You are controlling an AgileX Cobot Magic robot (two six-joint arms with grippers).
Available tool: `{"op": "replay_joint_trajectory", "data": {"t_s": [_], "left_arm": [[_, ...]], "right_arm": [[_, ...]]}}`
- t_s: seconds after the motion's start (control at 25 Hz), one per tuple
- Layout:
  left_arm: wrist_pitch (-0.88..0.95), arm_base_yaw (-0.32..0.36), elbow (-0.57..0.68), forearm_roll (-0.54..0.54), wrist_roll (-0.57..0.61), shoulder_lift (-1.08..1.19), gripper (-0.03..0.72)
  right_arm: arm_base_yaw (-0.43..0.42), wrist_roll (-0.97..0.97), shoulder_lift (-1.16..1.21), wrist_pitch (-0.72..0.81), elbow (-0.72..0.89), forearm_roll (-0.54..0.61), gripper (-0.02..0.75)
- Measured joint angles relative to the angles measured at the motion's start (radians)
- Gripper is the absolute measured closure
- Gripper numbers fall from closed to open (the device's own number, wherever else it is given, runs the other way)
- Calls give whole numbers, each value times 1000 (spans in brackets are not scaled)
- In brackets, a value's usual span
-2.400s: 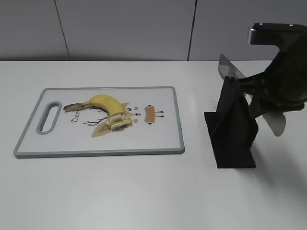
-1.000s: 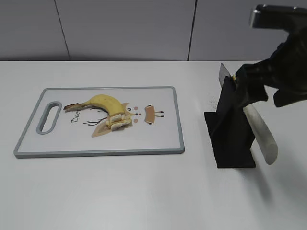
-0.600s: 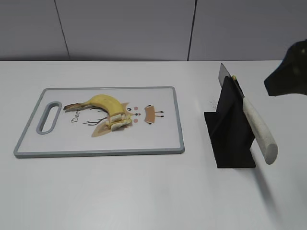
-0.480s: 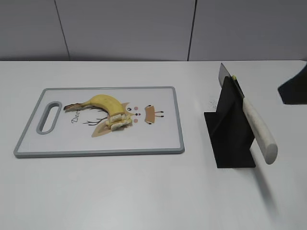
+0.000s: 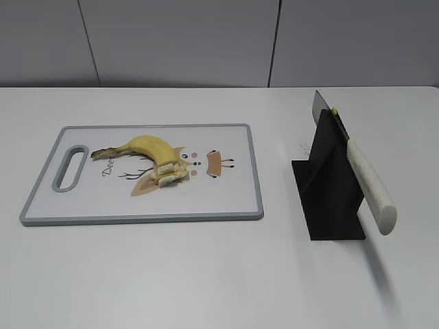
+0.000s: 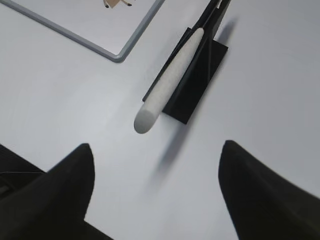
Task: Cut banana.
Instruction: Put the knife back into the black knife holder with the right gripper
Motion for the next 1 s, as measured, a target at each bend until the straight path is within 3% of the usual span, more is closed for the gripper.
{"op": "replay_joint_trajectory", "data": {"t_s": [0.56, 1.0], "left_arm": [[0, 0, 0, 0, 0, 0, 97], [-1, 0, 0, 0, 0, 0, 97]], "right_arm": [[0, -45, -369, 114, 195, 19, 148], [0, -47, -553, 141, 211, 21, 155]]}}
